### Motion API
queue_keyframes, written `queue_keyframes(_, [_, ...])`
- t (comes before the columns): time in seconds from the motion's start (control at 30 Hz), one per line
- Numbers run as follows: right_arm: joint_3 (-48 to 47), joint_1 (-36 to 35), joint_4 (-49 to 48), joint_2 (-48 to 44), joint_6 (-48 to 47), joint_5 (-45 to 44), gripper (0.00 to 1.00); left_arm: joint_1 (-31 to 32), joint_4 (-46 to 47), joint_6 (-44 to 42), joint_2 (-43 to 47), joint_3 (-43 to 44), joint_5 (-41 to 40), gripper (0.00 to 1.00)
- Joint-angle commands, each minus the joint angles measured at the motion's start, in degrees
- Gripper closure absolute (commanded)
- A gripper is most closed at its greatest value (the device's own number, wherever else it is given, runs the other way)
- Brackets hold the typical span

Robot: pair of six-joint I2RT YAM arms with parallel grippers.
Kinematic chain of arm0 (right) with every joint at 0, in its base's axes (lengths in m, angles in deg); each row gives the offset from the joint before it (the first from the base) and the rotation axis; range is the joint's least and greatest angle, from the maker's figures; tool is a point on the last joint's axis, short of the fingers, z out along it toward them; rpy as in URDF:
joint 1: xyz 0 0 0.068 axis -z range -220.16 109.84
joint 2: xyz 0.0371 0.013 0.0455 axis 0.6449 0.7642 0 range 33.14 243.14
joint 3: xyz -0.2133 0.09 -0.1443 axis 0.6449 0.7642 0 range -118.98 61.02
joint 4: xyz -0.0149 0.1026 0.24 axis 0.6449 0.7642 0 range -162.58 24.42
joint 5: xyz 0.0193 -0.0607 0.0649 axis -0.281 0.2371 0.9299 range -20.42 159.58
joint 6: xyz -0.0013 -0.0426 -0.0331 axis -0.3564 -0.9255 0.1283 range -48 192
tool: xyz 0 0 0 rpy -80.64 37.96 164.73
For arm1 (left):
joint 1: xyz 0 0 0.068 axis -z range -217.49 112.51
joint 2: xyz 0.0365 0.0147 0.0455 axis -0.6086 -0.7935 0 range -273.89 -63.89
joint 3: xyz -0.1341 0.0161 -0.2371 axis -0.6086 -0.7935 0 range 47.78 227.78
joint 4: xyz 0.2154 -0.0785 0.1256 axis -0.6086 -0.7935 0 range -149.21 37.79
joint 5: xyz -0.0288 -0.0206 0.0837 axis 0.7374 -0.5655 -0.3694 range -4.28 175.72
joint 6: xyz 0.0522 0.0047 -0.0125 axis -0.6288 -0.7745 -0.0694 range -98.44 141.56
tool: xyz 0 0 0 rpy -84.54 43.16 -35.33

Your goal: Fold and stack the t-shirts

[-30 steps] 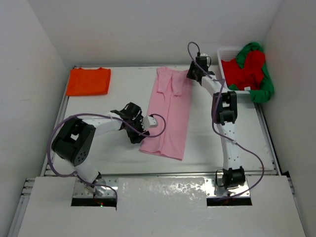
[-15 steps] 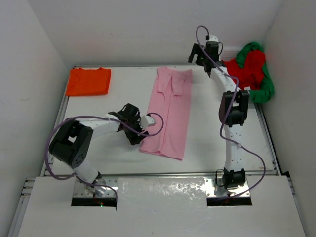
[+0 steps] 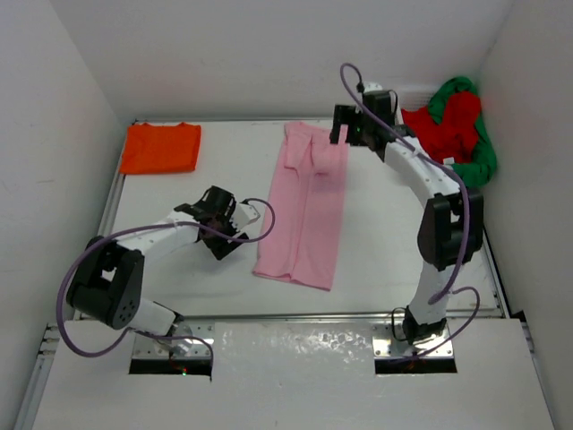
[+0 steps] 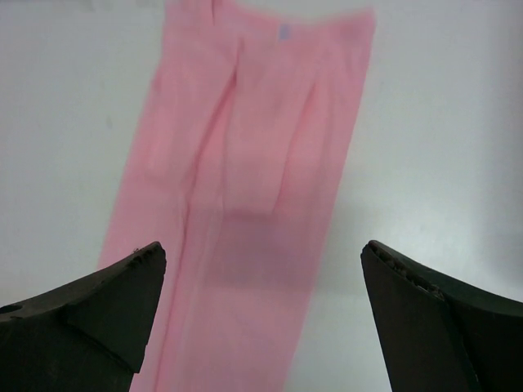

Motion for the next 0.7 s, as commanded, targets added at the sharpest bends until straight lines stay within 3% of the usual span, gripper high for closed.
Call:
queue_keyframes(0.0, [11.1,-1.1,2.2,-6.5,2.9,0.7,0.01,-1.0,-1.1,2.8,4.5,0.4,-4.1,0.25])
queue_keyframes(0.2, [33.5,-4.6,0.8,-18.8,6.7,5.1,0.01,-3.9,0.2,5.8,4.6,1.7,-5.0,0.24])
queue_keyframes(0.33, [45.9,-9.3,-0.1,-25.2,12.4,8.1,0.12,-3.9,2.1,6.0,7.3,3.8,-7.1,0.23])
queue_keyframes(0.43, [54.0,-11.9,-1.8,-29.9,16.4,8.7,0.27,-4.1,4.4,1.9,10.2,7.5,-6.5,0.22])
queue_keyframes(0.53, [60.6,-15.4,-5.3,-32.8,23.8,8.7,0.39,-4.5,1.7,-4.5,9.7,13.7,1.1,0.18])
queue_keyframes(0.57, [61.6,-17.1,-6.2,-33.0,25.2,8.4,0.41,-4.4,-1.0,-5.9,9.3,14.6,6.6,0.23])
queue_keyframes(0.67, [65.4,-19.1,-9.6,-32.5,30.7,9.6,0.41,-2.8,-1.4,-9.2,9.9,11.4,11.5,0.38])
